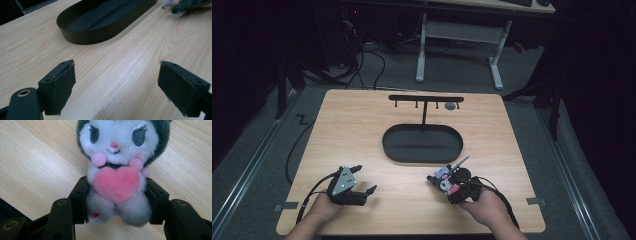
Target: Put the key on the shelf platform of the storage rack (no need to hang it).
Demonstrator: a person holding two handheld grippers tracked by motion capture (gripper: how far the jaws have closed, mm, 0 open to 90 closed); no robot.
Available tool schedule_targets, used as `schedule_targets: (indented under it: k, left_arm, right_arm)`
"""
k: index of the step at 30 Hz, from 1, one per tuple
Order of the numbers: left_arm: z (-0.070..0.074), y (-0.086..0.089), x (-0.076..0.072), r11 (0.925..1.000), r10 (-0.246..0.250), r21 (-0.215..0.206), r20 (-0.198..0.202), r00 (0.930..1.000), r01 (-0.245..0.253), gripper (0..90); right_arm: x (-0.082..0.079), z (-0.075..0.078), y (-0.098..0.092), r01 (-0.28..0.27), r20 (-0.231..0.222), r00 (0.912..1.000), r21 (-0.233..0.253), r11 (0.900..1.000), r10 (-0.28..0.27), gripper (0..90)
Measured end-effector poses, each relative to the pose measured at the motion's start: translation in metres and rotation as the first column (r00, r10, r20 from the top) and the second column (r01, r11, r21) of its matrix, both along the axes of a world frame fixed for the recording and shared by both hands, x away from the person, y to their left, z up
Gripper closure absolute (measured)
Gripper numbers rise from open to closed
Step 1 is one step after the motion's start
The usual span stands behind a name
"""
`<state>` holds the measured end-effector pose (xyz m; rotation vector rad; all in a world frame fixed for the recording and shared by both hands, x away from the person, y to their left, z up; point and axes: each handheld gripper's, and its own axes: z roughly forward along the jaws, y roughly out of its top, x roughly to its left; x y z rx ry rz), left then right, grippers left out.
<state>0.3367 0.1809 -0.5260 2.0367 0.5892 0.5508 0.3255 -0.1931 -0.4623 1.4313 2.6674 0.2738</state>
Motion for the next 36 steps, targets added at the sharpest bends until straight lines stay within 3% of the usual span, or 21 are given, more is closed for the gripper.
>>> schedule_targets:
  k: [10,12,23,36]
  left_arm:
    - [0.0,0.0,0.0,1.0,0.0,0.0,0.0,1.0,0.0,15.4]
    - [0.0,0.0,0.0,1.0,0.0,0.0,-0.003,1.0,0.0,15.4]
    - [0.0,0.0,0.0,1.0,-0.004,0.003,0.001,1.0,0.004,15.4]
    - [0.0,0.0,0.0,1.0,-0.004,0.002,0.001,1.0,0.004,15.4]
  right_arm:
    - [0.008,0.019,-0.004,0.001,0.043,0.9991,0.013,1.0,-0.002,46.8]
    - [0.011,0.023,-0.005,0.024,0.047,0.9986,0.013,1.0,-0.024,46.8]
    - [0.028,0.033,-0.011,0.045,0.071,0.9964,0.012,0.999,-0.045,46.8]
    - [0.053,0.043,-0.005,0.063,0.102,0.9927,0.025,0.998,-0.065,46.9]
